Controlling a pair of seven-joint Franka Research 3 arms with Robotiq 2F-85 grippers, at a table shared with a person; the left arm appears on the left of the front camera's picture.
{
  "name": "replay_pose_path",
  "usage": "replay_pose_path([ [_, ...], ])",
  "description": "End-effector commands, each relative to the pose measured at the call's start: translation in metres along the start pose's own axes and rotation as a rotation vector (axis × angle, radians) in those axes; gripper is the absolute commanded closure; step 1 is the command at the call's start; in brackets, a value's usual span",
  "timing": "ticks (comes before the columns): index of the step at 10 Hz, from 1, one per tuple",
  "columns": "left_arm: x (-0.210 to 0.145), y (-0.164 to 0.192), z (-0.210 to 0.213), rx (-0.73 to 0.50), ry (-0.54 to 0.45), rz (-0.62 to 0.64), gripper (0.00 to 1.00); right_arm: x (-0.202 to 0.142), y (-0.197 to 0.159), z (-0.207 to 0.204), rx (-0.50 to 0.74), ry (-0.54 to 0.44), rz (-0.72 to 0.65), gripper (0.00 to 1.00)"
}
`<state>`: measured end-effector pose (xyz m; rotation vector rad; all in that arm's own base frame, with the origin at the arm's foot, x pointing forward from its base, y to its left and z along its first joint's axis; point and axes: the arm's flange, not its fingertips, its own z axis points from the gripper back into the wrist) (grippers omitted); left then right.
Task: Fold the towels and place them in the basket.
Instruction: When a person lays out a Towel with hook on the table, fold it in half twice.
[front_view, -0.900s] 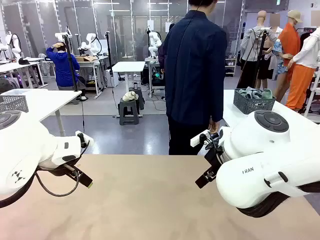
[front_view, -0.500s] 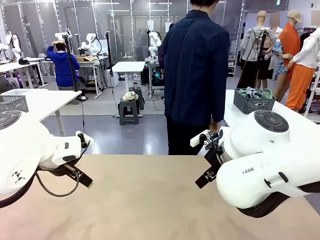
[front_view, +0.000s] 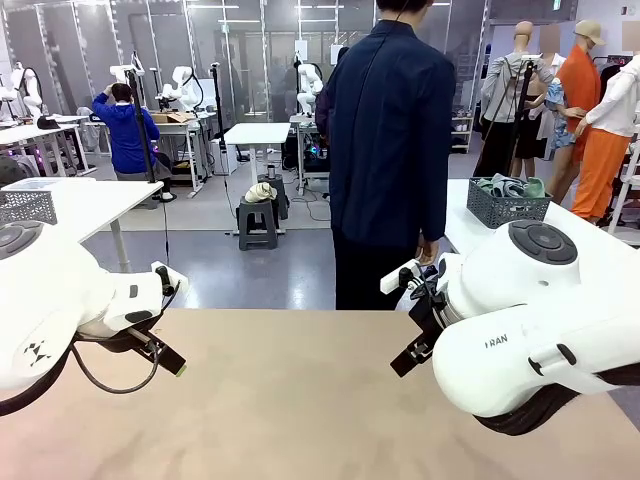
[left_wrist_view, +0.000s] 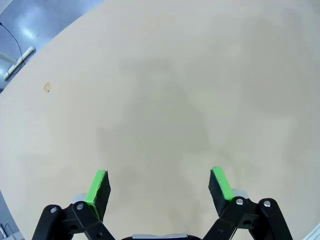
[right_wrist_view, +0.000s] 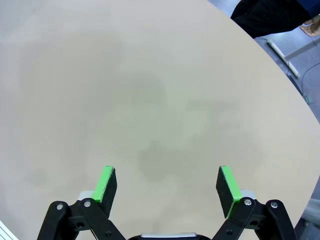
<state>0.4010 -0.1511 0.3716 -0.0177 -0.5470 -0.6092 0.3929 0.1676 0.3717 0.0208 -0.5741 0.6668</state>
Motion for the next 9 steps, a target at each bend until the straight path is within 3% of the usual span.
replay_pose_path([
  [1,-0.0002,0.0009,0.0,0.0,0.0,0.002,0.0,-0.0001,-0.0001,0.0,0.001,0.0,-0.003,0.0],
  [9,0.0,0.0001,0.0,0.0,0.0,0.0,0.0,0.0,0.0,0.0,0.0,0.0,0.0,0.0],
])
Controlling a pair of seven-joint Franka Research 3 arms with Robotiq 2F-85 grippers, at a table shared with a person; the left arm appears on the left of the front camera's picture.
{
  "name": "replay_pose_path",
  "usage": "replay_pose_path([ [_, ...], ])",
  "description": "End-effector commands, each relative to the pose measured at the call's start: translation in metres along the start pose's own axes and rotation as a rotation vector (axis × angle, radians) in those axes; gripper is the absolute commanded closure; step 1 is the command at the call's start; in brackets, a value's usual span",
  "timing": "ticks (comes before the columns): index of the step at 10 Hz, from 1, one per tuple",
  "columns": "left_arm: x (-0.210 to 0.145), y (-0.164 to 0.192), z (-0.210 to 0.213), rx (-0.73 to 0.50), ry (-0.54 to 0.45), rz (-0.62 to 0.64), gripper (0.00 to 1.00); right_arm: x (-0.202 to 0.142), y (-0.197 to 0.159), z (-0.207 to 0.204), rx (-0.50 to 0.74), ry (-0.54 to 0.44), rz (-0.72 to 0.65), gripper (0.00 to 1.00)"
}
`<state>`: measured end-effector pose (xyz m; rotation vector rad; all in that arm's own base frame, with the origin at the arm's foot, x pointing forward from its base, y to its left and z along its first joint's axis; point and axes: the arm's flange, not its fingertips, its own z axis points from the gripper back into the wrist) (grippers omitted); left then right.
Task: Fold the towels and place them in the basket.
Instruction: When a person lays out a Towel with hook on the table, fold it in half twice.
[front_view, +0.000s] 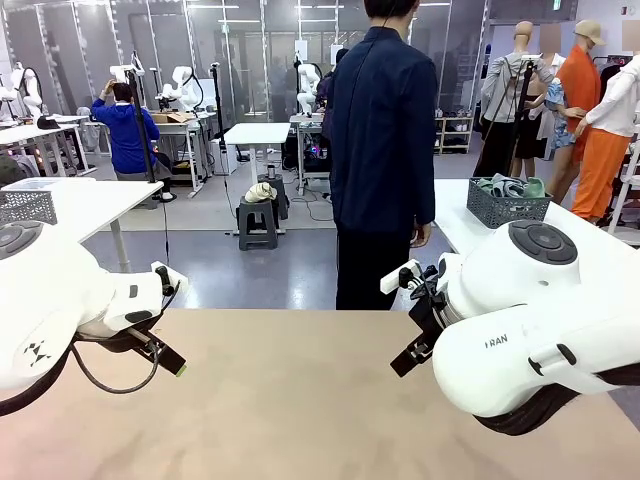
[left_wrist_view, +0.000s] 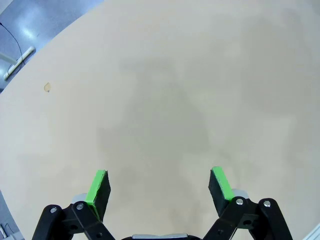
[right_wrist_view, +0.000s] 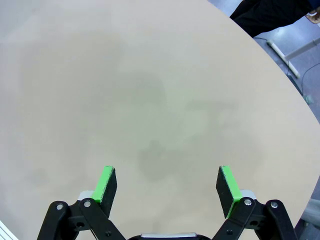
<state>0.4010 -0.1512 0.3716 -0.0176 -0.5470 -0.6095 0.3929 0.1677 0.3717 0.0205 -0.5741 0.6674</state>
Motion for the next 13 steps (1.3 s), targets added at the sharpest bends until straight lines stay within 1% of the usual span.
replay_pose_path([
  [1,-0.001,0.011,0.007,-0.009,-0.005,0.02,0.0,0.0,-0.006,0.007,0.0,0.009,-0.005,0.0],
  [3,-0.001,0.051,0.034,-0.054,-0.056,0.053,0.0,-0.001,-0.033,0.038,0.025,-0.014,-0.003,0.0],
  [5,-0.003,0.093,0.073,-0.085,-0.108,0.051,0.0,-0.006,-0.065,0.085,0.056,-0.063,0.006,0.0],
  [7,-0.004,0.131,0.141,-0.07,-0.168,0.01,0.0,-0.011,-0.092,0.159,0.052,-0.107,0.044,0.0],
  [8,-0.002,0.148,0.185,-0.068,-0.208,-0.023,0.0,-0.009,-0.105,0.202,0.041,-0.131,0.063,0.0],
  [9,-0.001,0.159,0.222,-0.046,-0.231,-0.049,0.0,-0.005,-0.11,0.236,0.021,-0.134,0.084,0.0],
  [11,-0.004,0.173,0.292,-0.053,-0.278,-0.09,0.0,0.001,-0.11,0.293,-0.01,-0.152,0.11,0.0],
  [12,-0.01,0.179,0.324,-0.059,-0.298,-0.107,0.0,0.003,-0.104,0.32,-0.007,-0.155,0.118,0.0],
  [13,-0.015,0.181,0.344,-0.049,-0.307,-0.12,0.0,0.005,-0.099,0.341,-0.013,-0.152,0.116,0.0],
])
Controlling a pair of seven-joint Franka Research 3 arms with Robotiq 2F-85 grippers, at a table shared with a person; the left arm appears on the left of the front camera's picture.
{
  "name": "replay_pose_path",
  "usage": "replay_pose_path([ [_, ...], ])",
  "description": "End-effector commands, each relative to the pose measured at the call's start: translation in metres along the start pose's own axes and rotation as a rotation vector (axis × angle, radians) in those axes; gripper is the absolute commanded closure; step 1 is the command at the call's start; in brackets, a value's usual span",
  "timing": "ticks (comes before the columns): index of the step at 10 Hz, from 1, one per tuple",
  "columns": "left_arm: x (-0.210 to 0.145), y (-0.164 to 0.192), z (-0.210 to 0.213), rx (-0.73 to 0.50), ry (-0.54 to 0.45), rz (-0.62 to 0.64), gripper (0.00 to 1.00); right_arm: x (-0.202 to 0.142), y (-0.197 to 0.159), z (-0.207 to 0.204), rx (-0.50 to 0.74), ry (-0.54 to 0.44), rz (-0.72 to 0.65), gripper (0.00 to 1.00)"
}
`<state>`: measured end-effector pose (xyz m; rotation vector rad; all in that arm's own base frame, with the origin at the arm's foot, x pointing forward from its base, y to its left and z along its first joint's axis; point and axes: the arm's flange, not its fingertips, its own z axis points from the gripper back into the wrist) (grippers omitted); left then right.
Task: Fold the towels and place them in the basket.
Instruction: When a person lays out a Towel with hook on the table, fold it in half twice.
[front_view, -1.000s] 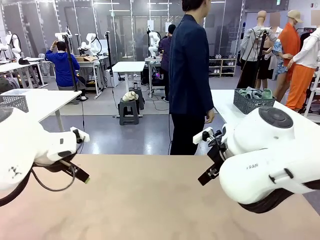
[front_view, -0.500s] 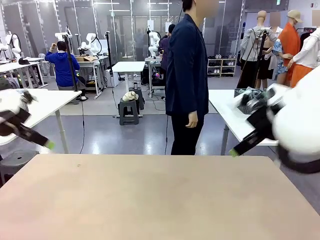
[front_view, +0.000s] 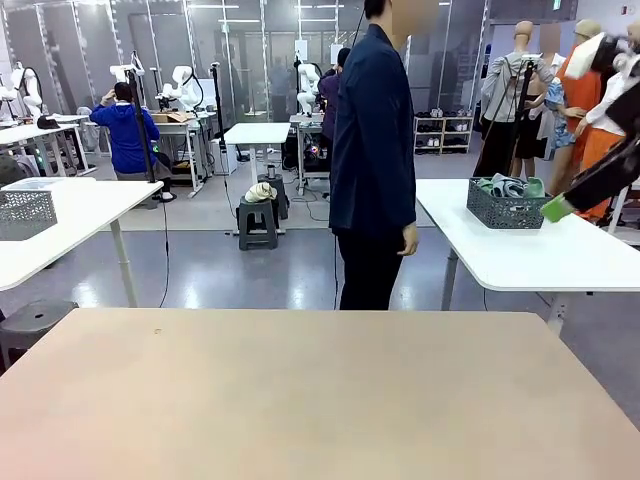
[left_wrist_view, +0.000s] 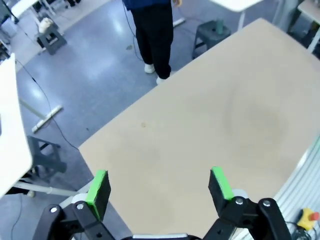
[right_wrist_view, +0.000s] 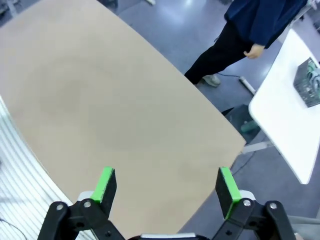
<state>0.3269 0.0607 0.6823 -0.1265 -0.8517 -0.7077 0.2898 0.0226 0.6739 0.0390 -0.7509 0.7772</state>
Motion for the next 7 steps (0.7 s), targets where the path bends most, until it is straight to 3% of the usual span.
replay_pose_path([
  [1,0.001,0.002,0.021,-0.011,0.013,-0.045,0.0,0.007,0.008,0.024,-0.02,0.026,0.005,0.0],
  [4,0.01,-0.012,0.065,0.031,0.046,-0.102,0.0,0.007,0.018,0.081,-0.06,-0.003,0.007,0.0],
  [7,0.037,-0.03,0.078,0.032,0.054,-0.115,0.0,-0.004,0.024,0.112,-0.052,-0.011,0.023,0.0],
])
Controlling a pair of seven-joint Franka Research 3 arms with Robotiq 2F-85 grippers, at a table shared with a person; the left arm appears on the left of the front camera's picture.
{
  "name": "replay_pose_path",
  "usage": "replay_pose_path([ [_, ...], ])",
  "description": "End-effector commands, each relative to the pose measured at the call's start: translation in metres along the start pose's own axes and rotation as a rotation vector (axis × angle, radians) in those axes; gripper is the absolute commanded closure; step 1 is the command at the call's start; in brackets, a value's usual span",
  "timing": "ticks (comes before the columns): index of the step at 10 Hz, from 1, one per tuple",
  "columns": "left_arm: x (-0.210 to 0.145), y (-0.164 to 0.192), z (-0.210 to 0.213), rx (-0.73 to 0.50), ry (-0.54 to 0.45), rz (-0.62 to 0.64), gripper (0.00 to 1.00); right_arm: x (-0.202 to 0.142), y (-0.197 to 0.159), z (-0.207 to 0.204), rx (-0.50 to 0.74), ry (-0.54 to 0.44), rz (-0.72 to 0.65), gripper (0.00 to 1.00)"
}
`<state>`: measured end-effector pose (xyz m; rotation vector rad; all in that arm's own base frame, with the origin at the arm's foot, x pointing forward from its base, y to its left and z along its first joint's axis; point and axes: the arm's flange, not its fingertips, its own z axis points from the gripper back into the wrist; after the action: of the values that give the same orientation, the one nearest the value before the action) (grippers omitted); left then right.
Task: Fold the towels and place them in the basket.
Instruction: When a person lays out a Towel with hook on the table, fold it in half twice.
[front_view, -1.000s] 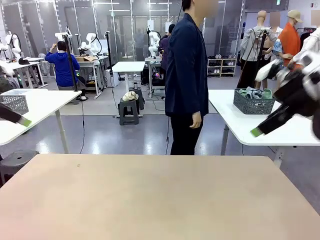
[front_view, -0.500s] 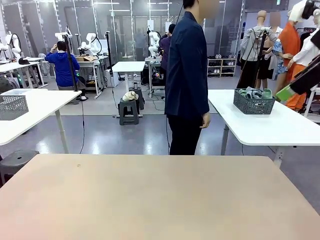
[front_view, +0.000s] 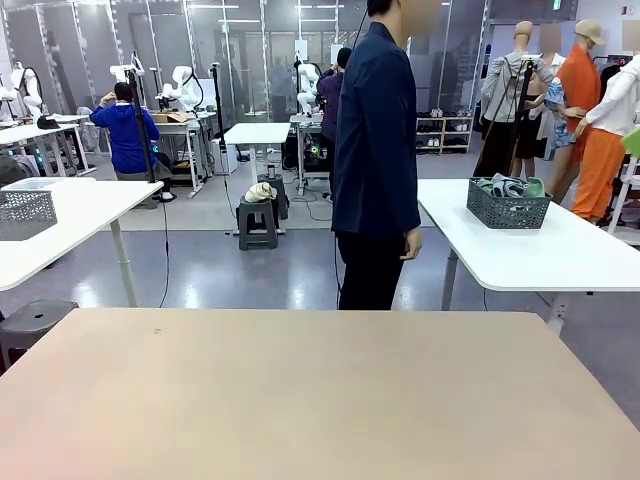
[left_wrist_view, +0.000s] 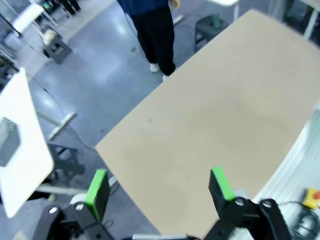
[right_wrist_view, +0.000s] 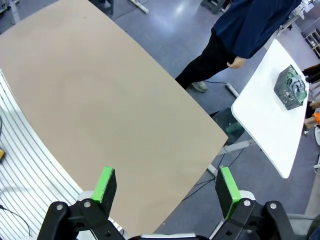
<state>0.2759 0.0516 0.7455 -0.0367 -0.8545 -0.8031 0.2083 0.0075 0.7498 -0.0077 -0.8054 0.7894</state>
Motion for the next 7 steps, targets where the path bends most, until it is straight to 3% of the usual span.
replay_pose_path([
  [1,0.018,-0.003,0.014,-0.004,0.027,-0.002,0.0,-0.005,0.003,0.008,-0.002,0.027,0.002,0.0],
  [4,0.047,-0.016,0.033,-0.013,0.049,-0.027,0.0,-0.01,0.008,0.023,0.019,0.038,0.04,0.0],
  [7,0.051,-0.014,0.037,-0.024,0.108,-0.049,0.0,-0.011,0.012,0.031,0.023,0.025,0.06,0.0],
])
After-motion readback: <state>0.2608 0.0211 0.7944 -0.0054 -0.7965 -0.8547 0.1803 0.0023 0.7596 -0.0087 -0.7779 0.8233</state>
